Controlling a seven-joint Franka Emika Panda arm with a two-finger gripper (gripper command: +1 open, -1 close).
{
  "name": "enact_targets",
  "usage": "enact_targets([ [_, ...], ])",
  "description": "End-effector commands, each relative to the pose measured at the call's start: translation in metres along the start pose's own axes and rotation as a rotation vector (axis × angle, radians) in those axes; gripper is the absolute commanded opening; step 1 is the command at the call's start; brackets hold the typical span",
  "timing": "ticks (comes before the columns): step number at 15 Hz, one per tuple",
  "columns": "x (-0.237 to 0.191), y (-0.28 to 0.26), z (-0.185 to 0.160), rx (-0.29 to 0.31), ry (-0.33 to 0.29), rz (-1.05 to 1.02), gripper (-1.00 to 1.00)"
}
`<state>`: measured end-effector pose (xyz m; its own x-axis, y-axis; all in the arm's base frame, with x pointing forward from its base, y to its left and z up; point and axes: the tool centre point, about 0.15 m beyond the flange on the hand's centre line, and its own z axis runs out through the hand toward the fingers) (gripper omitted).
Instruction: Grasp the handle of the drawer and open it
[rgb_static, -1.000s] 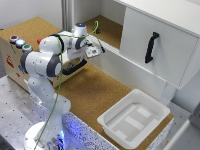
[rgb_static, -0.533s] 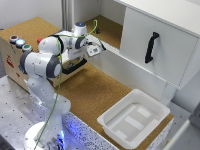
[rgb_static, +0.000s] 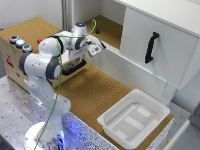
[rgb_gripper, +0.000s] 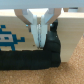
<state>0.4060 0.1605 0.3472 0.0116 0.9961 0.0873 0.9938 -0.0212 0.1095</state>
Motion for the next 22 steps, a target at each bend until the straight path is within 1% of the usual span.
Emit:
enact_targets([
  [1, -0.004, -0.009, -0.004, -0.063, 0.076, -0.015, -1.0],
  [2, -0.003, -0.006, -0.008, -0.076, 0.064, -0.013, -1.0],
  [3, -0.002, -0.002, -0.014, -0.069, 0.066, -0.009, -1.0],
  [8, 0.01, 0.003, -0.051, -0.116, 0.061, -0.044, -1.0],
  [9, 0.013, 0.004, -0.058, -0.117, 0.069, -0.042, -1.0],
  [10, 0.017, 0.005, -0.063, -0.117, 0.061, -0.036, -1.0],
  [11, 0.021, 0.005, -0.071, -0.122, 0.071, -0.032, -1.0],
  [12, 0.024, 0.003, -0.078, -0.138, 0.074, -0.037, -1.0],
  [13, 0.028, 0.001, -0.088, -0.133, 0.078, -0.044, -1.0],
  [14, 0.033, -0.006, -0.099, -0.14, 0.063, -0.061, -1.0],
  [16, 0.043, -0.017, -0.111, -0.15, 0.061, -0.05, -1.0],
  [18, 0.053, -0.031, -0.117, -0.126, 0.066, -0.04, -1.0],
  [19, 0.059, -0.037, -0.117, -0.139, 0.057, -0.036, -1.0],
  [20, 0.071, -0.044, -0.12, -0.133, 0.052, -0.013, 1.0],
  [22, 0.091, -0.052, -0.123, -0.138, 0.05, 0.019, 1.0],
])
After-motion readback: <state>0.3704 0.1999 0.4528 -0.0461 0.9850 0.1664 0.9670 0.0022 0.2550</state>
